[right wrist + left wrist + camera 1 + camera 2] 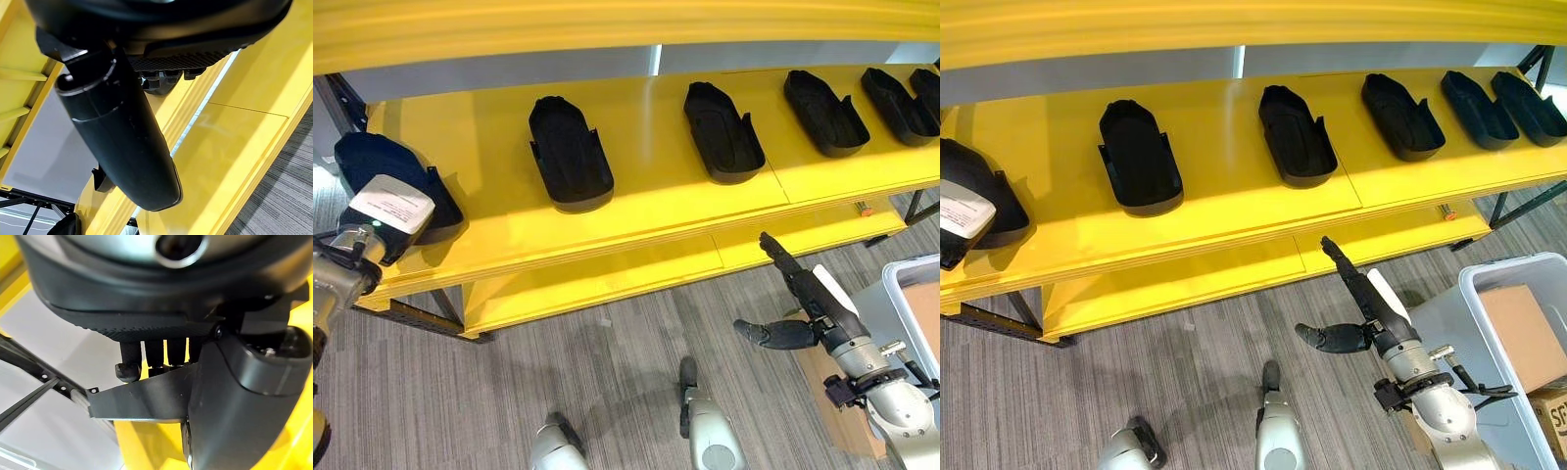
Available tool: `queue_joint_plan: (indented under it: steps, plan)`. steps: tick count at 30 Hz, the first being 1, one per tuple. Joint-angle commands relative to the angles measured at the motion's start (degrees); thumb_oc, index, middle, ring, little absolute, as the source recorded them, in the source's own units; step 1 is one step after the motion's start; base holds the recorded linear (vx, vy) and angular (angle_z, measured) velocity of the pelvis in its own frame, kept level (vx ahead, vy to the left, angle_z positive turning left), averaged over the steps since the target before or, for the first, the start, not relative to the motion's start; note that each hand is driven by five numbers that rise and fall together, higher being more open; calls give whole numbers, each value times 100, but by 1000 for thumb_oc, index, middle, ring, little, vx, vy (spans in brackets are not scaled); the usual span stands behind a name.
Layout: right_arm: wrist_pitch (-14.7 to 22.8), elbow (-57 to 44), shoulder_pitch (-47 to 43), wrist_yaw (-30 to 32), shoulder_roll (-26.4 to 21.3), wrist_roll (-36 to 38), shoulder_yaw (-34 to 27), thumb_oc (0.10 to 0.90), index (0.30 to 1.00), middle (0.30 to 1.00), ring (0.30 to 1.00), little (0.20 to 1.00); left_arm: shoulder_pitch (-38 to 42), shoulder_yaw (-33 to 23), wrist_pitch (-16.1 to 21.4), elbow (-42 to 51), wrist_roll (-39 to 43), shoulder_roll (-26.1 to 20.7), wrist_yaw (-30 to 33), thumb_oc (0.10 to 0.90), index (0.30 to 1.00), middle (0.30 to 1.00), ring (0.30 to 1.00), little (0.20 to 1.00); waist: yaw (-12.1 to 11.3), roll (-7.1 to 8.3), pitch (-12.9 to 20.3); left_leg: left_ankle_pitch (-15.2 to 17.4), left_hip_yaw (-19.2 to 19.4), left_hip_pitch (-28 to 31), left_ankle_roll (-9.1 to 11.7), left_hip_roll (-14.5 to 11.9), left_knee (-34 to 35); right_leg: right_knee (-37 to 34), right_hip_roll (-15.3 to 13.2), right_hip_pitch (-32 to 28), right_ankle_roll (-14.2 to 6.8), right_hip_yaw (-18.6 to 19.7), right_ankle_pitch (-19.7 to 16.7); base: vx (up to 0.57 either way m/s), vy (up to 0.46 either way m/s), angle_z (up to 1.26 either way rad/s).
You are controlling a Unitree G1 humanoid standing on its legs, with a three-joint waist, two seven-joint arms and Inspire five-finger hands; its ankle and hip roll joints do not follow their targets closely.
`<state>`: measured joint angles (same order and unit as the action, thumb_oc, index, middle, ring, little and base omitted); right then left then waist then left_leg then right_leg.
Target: Move parts from the plastic box to the shelf.
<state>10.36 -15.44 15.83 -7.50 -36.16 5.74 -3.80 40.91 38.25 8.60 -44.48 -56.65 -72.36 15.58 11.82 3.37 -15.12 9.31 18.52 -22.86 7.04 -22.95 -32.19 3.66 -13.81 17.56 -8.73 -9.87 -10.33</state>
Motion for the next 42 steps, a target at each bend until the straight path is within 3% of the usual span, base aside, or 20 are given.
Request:
queue_joint_plan:
  steps: [1,6,13,25,42]
  plan:
    - [458,-466,-384,242,-332,291,-713,900,1000,1000,1000,1000,509,-171,-197,421,-109,-548,194,400,300,300,300,300,-16,-62,318,-422,-532,-49,232,-237,434,328,-603,-584,-520,277,380,0,0,0]
    - [443,-458,-345,173,-338,333,-732,900,1000,1000,1000,1000,833,244,-94,713,-311,-822,154,400,300,300,300,300,-2,-124,335,-405,-525,-67,233,-245,410,320,-607,-545,-528,300,377,6,5,-1]
    - [413,-456,-262,146,-284,289,-858,900,1000,1000,1000,1000,997,306,-7,1156,-331,-1152,88,400,300,300,300,300,-52,-141,352,-386,-567,-156,225,-213,375,310,-616,-537,-535,270,384,0,0,0]
    - [395,-434,-307,121,-303,247,-828,900,1000,1000,1000,1000,968,299,-58,771,-241,-1115,-1,400,300,300,300,300,-49,-172,376,-335,-617,-300,190,-196,274,287,-632,-516,-554,233,362,0,3,0]
    - [284,-363,-423,171,-276,187,-995,900,1000,1000,1000,1000,-128,-1062,-188,1428,-153,-1388,-148,400,300,300,300,300,-152,-137,304,-245,-733,-593,142,-174,81,209,-640,-486,-549,189,281,1,9,2]
